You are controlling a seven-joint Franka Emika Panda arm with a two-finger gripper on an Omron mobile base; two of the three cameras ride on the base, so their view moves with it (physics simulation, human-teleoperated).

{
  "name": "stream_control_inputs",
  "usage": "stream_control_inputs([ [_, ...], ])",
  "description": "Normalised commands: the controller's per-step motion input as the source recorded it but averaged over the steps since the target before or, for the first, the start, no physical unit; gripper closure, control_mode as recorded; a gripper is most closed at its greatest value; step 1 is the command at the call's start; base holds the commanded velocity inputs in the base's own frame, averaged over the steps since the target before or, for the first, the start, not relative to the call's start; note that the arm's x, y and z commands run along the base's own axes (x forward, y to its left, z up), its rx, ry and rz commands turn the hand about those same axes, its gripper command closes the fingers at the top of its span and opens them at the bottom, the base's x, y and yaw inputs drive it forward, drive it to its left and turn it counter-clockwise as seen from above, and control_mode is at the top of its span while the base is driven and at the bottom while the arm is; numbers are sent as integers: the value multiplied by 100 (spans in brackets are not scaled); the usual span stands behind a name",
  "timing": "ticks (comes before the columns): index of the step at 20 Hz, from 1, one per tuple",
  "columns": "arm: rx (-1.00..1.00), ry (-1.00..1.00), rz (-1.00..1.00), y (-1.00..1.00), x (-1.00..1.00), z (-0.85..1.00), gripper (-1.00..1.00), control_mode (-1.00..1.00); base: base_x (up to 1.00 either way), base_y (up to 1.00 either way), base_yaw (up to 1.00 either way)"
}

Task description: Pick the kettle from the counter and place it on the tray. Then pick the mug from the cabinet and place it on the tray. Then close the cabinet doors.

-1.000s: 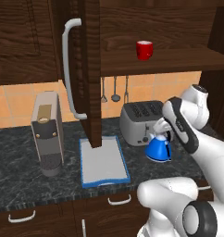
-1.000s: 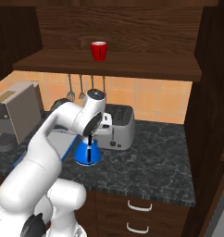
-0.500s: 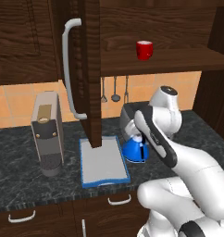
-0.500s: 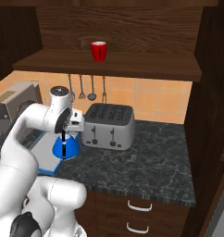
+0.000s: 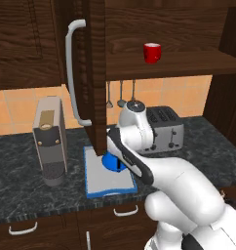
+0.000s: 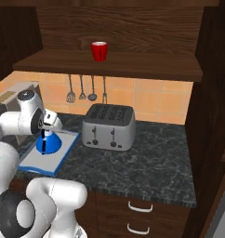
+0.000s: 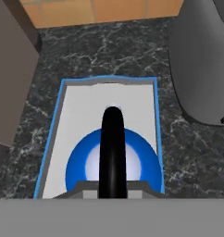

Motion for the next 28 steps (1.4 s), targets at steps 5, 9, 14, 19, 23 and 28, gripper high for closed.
stream_control_inputs([
  [5, 0, -1, -14, 41, 98, -12, 100, -100, 0, 0, 0],
  [9, 0, 0, 0, 0, 23, -2, 100, -100, 0, 0, 0],
  [14, 0, 0, 0, 0, 0, 0, 100, -100, 0, 0, 0],
  [19, 0, 0, 0, 0, 0, -1, 100, -100, 0, 0, 0],
  [23, 0, 0, 0, -2, 0, -45, 100, -100, 0, 0, 0],
  [28, 0, 0, 0, -3, 0, -28, 100, -100, 0, 0, 0],
])
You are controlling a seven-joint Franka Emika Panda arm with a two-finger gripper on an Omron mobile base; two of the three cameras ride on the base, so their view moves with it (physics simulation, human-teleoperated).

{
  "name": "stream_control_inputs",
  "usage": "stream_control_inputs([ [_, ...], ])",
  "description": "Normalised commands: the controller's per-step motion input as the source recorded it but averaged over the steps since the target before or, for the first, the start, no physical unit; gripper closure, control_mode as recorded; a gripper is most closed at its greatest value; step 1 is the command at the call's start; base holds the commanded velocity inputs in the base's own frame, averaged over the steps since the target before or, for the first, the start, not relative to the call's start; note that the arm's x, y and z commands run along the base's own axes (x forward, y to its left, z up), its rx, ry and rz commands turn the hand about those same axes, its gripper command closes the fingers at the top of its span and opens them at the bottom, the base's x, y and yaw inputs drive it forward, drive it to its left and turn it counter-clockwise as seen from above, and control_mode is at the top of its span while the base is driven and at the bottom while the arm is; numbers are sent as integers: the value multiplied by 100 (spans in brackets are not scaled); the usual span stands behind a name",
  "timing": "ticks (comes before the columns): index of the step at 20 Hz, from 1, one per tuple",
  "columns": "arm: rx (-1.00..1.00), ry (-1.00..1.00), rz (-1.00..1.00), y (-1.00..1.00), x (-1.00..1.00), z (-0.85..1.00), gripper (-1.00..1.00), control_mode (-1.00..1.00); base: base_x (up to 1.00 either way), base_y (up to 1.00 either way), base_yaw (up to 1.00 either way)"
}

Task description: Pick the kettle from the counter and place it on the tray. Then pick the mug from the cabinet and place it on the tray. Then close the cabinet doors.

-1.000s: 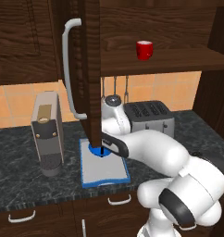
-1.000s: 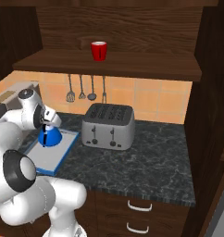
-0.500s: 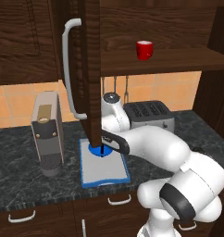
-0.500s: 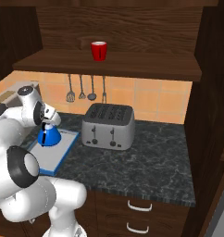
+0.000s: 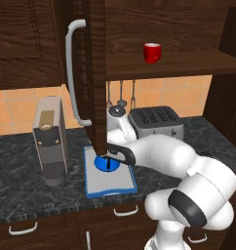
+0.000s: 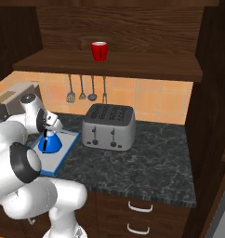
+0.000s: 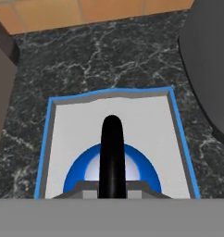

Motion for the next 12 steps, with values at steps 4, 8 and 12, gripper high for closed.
stream_control_inputs([
  [4, 0, 0, 0, 0, 0, -1, -100, -100, 0, 0, 0],
  [8, 1, 0, 0, 0, -5, -13, -100, -100, 0, 0, 0],
  [12, 5, 0, 0, -2, -33, 25, -100, -100, 0, 0, 0],
])
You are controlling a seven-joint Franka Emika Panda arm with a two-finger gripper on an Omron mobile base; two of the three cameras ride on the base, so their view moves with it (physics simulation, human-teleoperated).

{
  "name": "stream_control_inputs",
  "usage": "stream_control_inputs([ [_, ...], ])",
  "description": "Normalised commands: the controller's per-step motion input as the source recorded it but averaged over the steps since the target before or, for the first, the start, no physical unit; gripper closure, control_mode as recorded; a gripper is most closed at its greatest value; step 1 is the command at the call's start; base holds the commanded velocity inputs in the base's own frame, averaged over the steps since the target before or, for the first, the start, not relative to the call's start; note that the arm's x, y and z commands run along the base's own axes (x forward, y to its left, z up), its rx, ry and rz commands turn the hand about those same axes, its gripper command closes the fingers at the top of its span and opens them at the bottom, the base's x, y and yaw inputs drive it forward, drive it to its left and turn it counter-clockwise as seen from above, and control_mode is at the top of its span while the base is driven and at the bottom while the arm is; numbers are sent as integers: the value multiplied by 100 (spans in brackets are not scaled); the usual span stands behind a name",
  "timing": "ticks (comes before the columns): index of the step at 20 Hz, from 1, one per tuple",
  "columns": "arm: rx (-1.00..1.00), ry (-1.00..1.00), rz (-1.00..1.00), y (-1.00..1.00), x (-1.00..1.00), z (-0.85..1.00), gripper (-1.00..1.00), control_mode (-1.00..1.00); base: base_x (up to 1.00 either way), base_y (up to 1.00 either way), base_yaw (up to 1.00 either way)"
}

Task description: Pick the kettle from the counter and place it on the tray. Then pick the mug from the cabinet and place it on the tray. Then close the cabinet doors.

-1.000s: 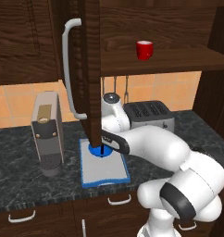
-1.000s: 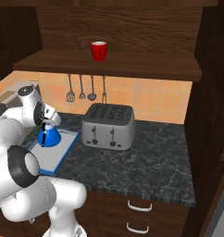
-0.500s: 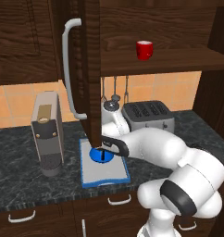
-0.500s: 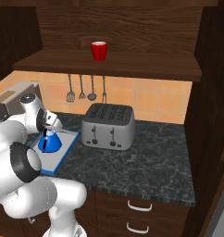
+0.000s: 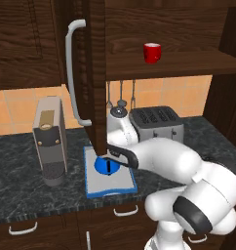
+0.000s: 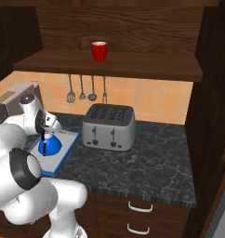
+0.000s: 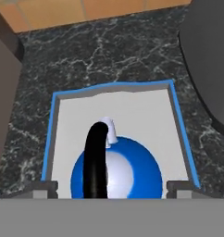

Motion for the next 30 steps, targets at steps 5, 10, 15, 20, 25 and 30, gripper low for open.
stream_control_inputs([
  [5, -5, -4, 0, -16, -75, 95, -100, -100, 0, 0, 0],
  [10, -3, -3, 2, -62, -32, 33, -100, -100, 0, 0, 0],
  [15, -1, -8, 23, -87, -73, 76, -100, -100, 0, 0, 0],
  [20, -7, -2, 22, -69, -81, 100, -100, -100, 0, 0, 0],
  [25, 0, 0, 4, -50, -2, 100, -100, -100, 0, 0, 0],
  [30, 12, -6, 0, -35, 3, 100, -100, -100, 0, 0, 0],
])
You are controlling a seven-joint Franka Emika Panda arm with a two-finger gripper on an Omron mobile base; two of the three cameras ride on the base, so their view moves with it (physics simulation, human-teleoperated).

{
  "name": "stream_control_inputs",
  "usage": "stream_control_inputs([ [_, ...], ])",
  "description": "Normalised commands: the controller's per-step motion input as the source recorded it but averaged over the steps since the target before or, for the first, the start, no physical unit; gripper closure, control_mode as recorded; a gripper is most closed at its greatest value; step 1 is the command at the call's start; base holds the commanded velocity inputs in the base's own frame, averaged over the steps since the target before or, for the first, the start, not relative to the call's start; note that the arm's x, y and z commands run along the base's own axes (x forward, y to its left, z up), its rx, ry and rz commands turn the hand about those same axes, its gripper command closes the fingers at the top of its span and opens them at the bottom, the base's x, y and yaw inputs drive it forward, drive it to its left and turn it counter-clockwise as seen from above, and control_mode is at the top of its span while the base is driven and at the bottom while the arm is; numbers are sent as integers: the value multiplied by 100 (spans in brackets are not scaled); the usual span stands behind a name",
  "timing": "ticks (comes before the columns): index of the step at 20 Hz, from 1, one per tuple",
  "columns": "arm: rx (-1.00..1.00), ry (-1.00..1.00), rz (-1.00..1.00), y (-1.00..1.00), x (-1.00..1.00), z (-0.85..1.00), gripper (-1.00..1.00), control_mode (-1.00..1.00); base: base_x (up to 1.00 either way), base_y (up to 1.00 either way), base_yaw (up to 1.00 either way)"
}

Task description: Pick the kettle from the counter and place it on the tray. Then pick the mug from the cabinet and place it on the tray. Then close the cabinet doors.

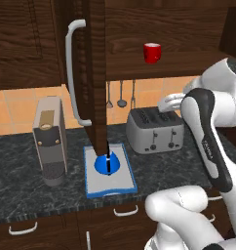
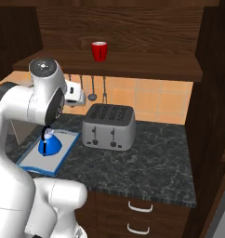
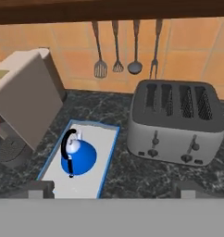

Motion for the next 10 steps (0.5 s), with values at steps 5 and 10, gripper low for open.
stream_control_inputs([
  [5, 16, -13, 0, -6, 36, 100, -100, -100, 0, 0, 0],
  [10, 9, -19, 0, -13, 64, 62, -100, -100, 0, 0, 0],
])
